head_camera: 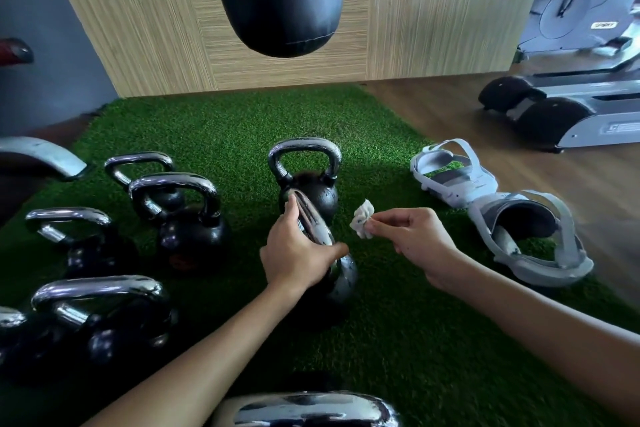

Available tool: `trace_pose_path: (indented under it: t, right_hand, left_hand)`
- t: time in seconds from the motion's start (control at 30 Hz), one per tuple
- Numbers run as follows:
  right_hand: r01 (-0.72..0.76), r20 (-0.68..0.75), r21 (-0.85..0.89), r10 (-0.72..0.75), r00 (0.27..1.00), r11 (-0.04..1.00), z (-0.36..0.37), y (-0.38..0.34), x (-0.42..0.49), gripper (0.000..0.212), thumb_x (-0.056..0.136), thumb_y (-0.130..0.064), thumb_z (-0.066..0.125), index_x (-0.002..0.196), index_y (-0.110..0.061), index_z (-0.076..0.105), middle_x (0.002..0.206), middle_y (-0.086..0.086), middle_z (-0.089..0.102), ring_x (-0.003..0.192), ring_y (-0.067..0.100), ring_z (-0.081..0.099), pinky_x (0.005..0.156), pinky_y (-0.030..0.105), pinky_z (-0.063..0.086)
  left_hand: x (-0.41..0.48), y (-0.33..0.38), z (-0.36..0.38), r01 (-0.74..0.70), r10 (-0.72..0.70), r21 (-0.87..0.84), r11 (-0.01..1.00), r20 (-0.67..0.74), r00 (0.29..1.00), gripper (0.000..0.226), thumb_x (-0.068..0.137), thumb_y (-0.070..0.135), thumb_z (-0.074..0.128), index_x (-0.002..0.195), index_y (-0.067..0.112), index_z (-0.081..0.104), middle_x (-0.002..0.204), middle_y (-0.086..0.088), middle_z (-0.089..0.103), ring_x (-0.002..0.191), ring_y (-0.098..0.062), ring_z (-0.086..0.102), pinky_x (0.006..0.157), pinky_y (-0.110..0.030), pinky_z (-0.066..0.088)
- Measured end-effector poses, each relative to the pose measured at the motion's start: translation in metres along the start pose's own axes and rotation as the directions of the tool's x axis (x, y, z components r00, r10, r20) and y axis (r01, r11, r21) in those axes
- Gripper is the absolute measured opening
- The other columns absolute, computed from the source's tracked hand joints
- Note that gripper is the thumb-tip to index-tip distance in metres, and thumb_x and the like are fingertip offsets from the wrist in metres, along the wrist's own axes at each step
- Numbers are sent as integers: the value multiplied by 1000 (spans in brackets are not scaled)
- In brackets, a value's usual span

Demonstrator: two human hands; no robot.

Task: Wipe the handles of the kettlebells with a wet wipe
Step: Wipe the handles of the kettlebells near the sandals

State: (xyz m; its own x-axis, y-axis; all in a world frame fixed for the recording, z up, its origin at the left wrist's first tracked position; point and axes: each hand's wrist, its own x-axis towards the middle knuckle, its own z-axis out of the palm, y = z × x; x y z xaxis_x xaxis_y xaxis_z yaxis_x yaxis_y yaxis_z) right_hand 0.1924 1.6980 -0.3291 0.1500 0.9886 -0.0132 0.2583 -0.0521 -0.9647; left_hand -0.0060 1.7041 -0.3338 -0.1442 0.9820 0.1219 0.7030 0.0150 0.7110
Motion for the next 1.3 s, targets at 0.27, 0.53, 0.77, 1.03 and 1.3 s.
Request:
trace_pose_path:
  t: [0.27,0.53,0.77,1.03,1.3]
  right_hand:
    - [-26,12,9,26,1000,1000,0,23,9,12,80,-34,84,90,-28,82,83,-10,78,58,-7,56,62,22,40]
    - [-94,-40,39,95,995,995,31,31,28,14,77,-36,86,86,-25,81,78,-10,76,50,-8,54,49,12,37]
    - [-220,-108,124,233,966,968,80,28,64,23,79,-34,86,99,-25,79,99,-5,75,84,7,67,63,19,48]
    - [-286,-116,48,290,950,957,102,37,74,22,80,-23,85,102,-20,82,98,-4,77,70,0,62,62,17,49]
    - [-133,-158,21,135,978,991,84,10,81,26,82,-34,84,105,-21,81,87,-5,79,43,-5,48,38,11,34]
  left_hand:
    - [22,-25,-28,-151,163,-70,986,224,961,128,48,45,90,159,36,29,143,14,58,117,-6,63,101,-15,44]
    - [73,-22,-95,-475,231,190,860,685,691,128,50,61,95,155,49,25,160,19,36,145,5,30,117,-19,22]
    - [104,31,-116,-646,166,373,665,770,616,115,53,64,91,152,46,34,159,15,39,145,-10,37,115,-30,32]
    - [111,29,-111,-706,196,348,617,801,566,109,59,59,91,153,43,38,157,9,44,145,-11,39,115,-25,32]
    - [114,25,-108,-685,201,323,653,798,568,108,62,54,91,153,43,36,162,8,36,148,-15,35,110,-25,32]
